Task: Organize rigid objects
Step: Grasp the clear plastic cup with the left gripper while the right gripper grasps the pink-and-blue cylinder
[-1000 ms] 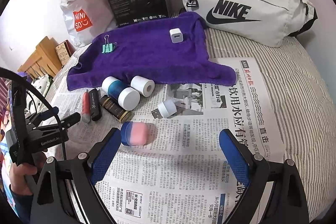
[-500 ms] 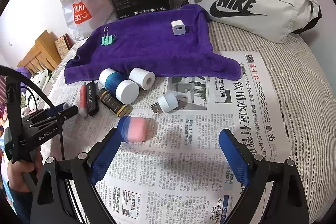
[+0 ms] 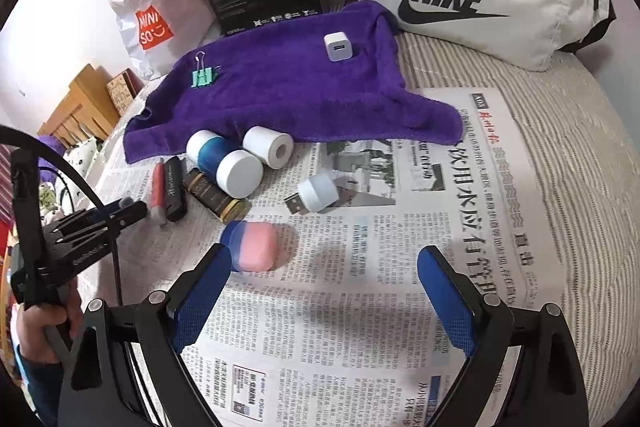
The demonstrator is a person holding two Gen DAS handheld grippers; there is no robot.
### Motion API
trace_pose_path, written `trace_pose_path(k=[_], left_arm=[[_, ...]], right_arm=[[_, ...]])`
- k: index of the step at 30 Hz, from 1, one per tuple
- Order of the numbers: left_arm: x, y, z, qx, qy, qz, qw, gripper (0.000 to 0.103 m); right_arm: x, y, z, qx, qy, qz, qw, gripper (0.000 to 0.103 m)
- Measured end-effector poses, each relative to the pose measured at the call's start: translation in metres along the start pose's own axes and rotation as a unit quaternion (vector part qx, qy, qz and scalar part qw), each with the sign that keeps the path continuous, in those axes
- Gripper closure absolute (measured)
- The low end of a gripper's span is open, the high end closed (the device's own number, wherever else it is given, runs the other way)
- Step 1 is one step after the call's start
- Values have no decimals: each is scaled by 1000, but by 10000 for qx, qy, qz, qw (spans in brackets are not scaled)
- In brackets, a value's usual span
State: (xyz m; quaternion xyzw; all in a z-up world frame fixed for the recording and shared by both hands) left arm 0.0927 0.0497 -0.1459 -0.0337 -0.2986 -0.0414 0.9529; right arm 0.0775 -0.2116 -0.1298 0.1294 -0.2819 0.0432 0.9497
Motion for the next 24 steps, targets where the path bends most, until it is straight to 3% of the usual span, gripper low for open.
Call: trace_pose_path(k=[14, 20, 22, 24], left_arm=[[0, 4, 1, -36, -60, 91, 9999, 73], [-4, 11, 3, -135, -89, 188, 9997, 73], [-4, 11, 3, -136, -116, 173, 9997, 73], [-3, 11, 2, -135, -129, 164, 9997, 73]], right_arm=[[-3, 35, -29, 245, 60, 19, 9997, 13], [-7, 47, -41, -426, -52, 584, 9974, 29], [-7, 49, -42, -698, -109, 783, 9944, 45], [-7, 48, -41, -655, -108, 820, 9944, 54]])
Point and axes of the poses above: each gripper's, at about its wrist camera, not at the fingertips, and z roughly against the way its jaws point, y to its left, x to its top, the point moved 4 cm from there along -z, roughly the way its jaws point, and after that the axes turned 1 degree about -x, right-handed, at the moved point
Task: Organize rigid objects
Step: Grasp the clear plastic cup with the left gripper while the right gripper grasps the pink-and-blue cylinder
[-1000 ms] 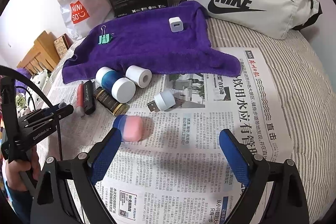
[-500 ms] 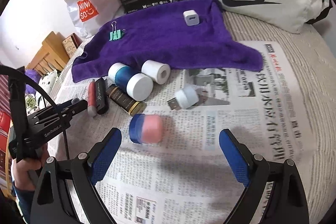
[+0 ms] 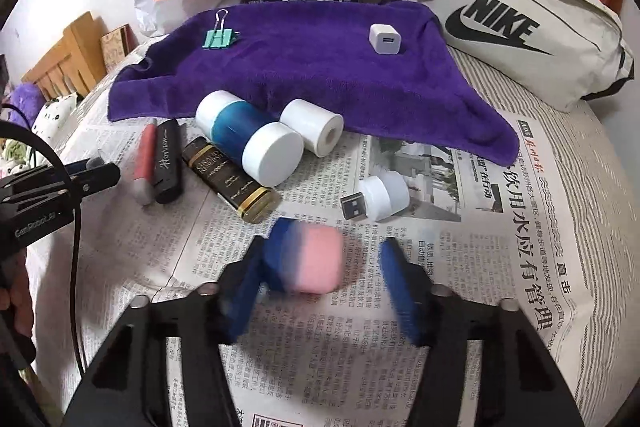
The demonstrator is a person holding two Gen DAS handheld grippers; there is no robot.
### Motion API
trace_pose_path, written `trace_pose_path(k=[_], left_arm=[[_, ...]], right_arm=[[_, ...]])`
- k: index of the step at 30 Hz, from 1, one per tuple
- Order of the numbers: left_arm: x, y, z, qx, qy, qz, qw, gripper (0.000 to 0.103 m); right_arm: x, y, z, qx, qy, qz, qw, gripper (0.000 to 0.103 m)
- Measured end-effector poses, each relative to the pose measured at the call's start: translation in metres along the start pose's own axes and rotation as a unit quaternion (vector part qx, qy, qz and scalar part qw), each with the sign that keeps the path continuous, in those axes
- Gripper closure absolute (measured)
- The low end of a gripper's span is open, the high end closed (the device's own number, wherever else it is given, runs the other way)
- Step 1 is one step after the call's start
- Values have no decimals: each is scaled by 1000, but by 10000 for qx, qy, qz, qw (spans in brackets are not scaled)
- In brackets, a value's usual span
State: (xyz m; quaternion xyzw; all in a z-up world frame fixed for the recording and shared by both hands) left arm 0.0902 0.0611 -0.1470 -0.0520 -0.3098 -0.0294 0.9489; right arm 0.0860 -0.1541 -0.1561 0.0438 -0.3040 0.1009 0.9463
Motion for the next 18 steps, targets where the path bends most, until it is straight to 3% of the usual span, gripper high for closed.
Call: trace_pose_path(k=[2, 18], left_arm=[[1, 1, -1, -39, -10, 25, 10000, 73], [8, -4, 1, -154, -48, -56, 9999, 73]], right_arm=[[0, -4, 1, -17, 29, -7, 10000, 66], [0, -21, 12, 439, 99, -258, 9987, 66]])
Point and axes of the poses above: each gripper's, at about its wrist camera, not at the fingertips, and z roughly against the way its jaws point, y to its left, x to its top, the point moved 4 cm from there along -z, roughly the way its jaws point, and after that the axes turned 1 degree about -x, right-handed, at the moved point
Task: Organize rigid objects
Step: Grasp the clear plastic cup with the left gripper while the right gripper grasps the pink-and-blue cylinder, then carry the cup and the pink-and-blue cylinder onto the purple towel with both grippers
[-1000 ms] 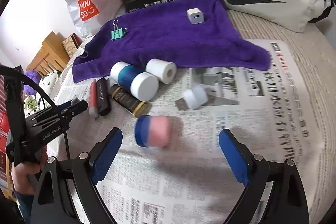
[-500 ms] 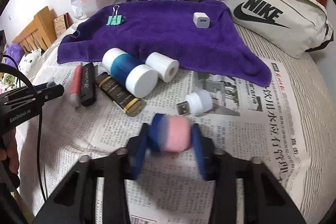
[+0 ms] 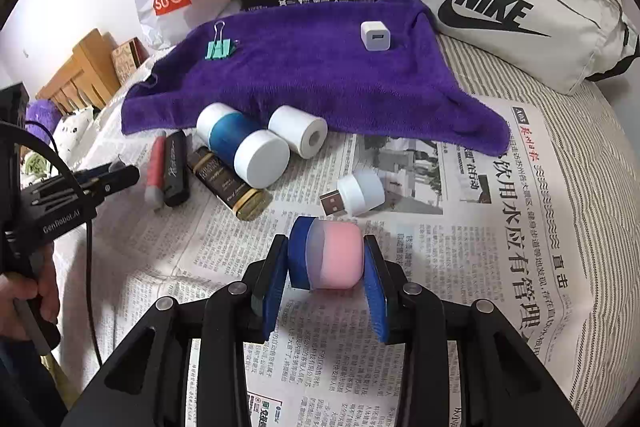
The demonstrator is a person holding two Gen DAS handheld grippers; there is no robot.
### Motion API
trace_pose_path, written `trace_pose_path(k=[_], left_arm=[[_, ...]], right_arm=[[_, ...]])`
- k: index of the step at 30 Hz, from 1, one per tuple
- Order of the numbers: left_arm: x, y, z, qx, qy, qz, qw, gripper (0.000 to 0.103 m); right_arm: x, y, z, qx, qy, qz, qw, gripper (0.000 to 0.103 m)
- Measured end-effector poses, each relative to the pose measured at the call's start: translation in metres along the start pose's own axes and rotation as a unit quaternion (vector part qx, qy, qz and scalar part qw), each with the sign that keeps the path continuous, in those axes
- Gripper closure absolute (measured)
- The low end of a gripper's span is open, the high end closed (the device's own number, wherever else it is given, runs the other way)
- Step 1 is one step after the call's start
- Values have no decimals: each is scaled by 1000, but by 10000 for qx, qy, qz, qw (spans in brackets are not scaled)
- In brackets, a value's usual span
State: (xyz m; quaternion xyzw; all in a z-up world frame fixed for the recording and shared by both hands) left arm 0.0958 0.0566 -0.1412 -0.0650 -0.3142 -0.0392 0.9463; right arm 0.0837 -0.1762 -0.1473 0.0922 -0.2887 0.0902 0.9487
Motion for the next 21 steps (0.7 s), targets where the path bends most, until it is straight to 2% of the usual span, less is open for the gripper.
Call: trace_pose_path(k=[21], left_arm=[[29, 0, 15, -117, -60, 75, 9999, 73]], right_arm=[[27, -2, 12, 248, 2, 30, 9997, 66]])
Point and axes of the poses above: each gripper's, at about its wrist camera, not at the fingertips, and z roughly against the way its jaws point, y to its left, x to its top, the point moved 4 cm from there along -z, roughly the way its jaws point, and after that the axes turned 1 degree about -x, right-handed, at the moved point
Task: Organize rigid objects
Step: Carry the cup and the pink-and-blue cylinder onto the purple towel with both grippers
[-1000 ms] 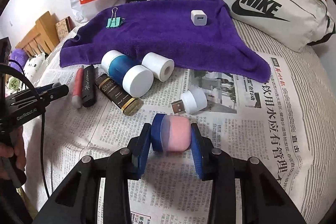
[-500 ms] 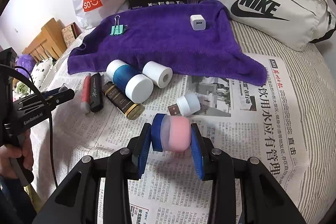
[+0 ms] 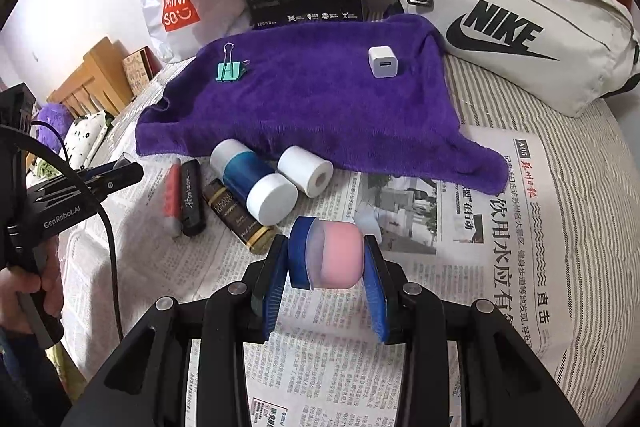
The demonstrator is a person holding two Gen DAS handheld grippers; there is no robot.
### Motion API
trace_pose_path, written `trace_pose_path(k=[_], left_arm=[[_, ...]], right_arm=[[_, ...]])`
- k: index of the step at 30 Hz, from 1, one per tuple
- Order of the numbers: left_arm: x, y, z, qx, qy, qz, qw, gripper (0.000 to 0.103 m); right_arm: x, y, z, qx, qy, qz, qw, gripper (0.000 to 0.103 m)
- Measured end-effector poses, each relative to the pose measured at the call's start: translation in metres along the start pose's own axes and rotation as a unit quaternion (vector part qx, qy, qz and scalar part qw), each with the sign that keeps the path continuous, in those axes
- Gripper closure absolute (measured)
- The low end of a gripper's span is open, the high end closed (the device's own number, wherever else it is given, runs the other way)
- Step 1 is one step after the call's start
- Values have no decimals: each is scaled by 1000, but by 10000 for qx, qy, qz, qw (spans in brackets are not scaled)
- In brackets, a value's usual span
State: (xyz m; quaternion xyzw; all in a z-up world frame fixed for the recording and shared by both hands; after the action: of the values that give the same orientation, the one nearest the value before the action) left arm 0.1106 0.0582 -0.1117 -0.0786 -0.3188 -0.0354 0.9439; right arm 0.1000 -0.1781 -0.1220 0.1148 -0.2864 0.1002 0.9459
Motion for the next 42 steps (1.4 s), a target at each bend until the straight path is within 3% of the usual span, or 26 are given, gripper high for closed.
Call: trace_pose_path(k=[26, 33, 42], left_arm=[[72, 17, -26, 25, -82, 99, 9999, 73], [89, 24, -42, -56, -78, 229, 9997, 73], [97, 28, -74, -35, 67, 254, 9996, 73]], right_arm=[[97, -20, -15, -110, -210, 11, 9997, 66], [120, -39, -34, -229, -245, -31, 9994, 66], [131, -47, -78, -331, 13, 97, 9994, 66]])
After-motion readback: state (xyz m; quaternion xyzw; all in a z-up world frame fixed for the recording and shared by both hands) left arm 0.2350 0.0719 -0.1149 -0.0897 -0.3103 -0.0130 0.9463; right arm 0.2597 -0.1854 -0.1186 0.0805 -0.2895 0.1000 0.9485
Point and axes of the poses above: each gripper's, at about its wrist camera, not at the fingertips, and z roughly against the way its jaws point, y to its left, x to its top, the point moved 4 cm from there along -z, roughly the way its jaws point, and after that the axes turned 1 degree about -x, right-handed, at the moved point
